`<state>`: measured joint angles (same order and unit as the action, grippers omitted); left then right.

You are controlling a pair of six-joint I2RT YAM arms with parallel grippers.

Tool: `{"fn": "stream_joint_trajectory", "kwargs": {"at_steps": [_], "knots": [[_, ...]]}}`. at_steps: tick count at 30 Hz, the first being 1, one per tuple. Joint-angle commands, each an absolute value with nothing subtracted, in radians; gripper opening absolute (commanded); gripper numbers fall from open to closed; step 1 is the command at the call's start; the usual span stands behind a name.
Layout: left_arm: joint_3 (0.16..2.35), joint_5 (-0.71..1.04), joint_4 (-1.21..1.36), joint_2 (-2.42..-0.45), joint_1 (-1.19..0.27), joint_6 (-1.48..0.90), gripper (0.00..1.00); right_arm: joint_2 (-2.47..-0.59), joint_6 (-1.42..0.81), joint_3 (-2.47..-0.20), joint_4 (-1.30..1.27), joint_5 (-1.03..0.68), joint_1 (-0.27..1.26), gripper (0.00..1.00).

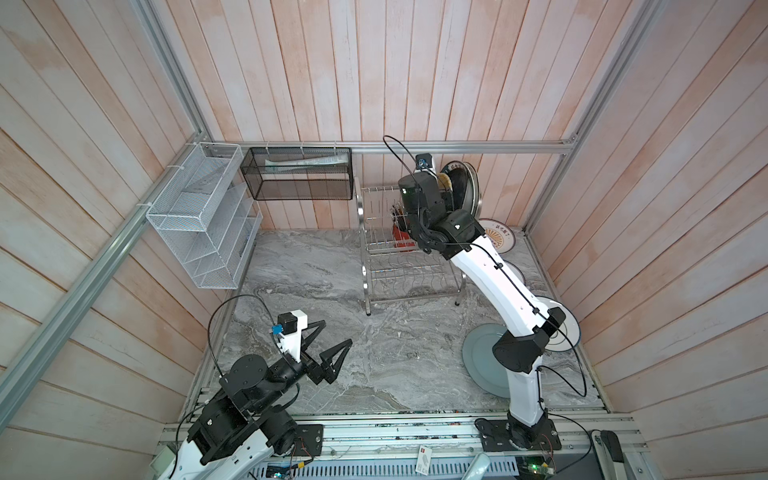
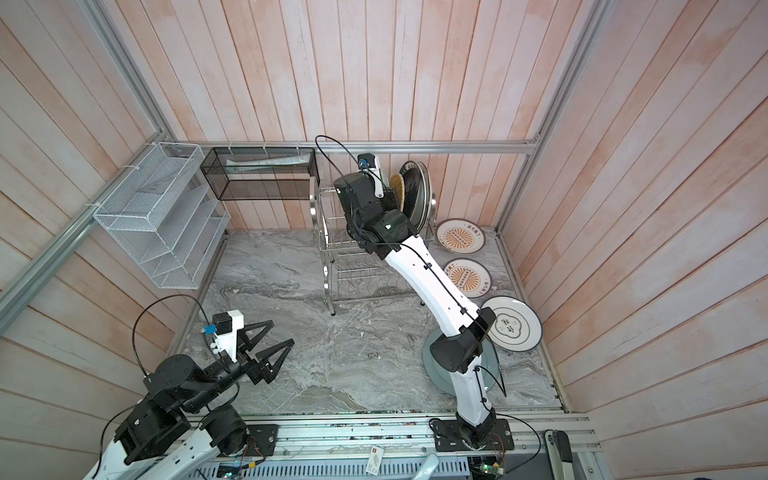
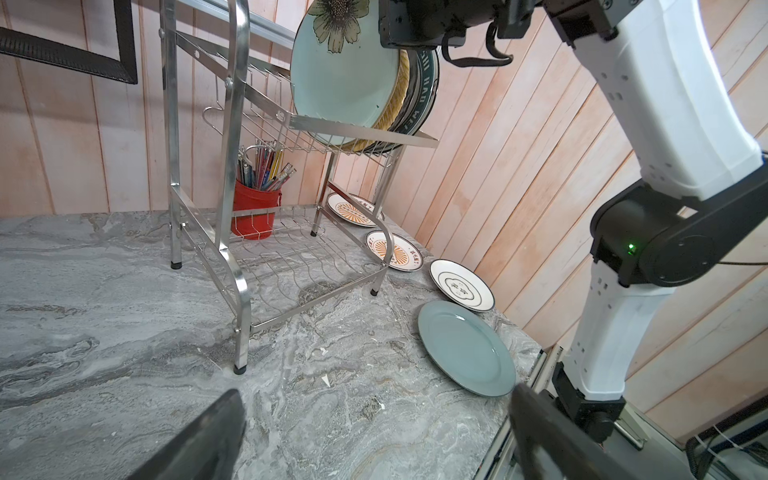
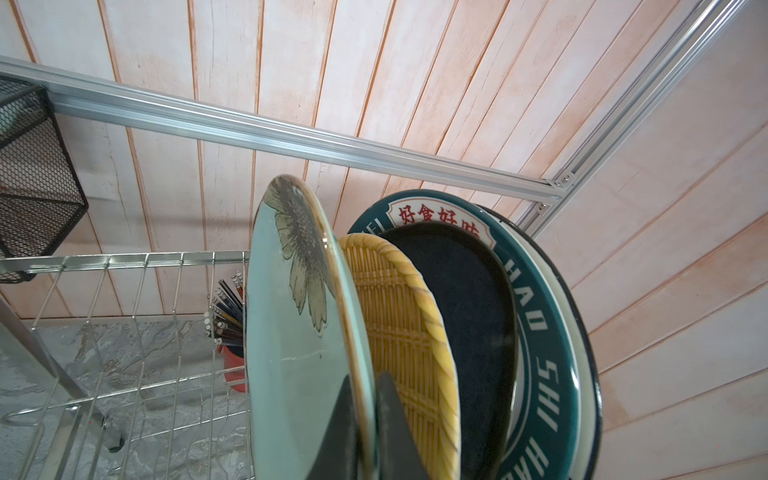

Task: Load the plates into the dish rack
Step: 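Lower the flower plate into the upper slots beside the bamboo tray with the right gripper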

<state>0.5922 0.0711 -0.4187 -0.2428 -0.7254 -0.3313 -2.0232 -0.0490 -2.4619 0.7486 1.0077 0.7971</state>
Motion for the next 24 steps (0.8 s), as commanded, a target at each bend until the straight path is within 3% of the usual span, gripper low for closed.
{"fn": "stream_joint_trajectory", "kwargs": {"at_steps": [1,24], "knots": [[0.584,0.08,-0.398,-0.241,-0.72,-0.312,1.0,-1.98,0.016,-2.466,0.632,0.999,0.807,0.0],[0.584,0.089,-0.399,-0.252,-0.71,-0.312,1.0,-1.992,-0.146,-2.479,0.817,0.954,0.828,0.0]]}}
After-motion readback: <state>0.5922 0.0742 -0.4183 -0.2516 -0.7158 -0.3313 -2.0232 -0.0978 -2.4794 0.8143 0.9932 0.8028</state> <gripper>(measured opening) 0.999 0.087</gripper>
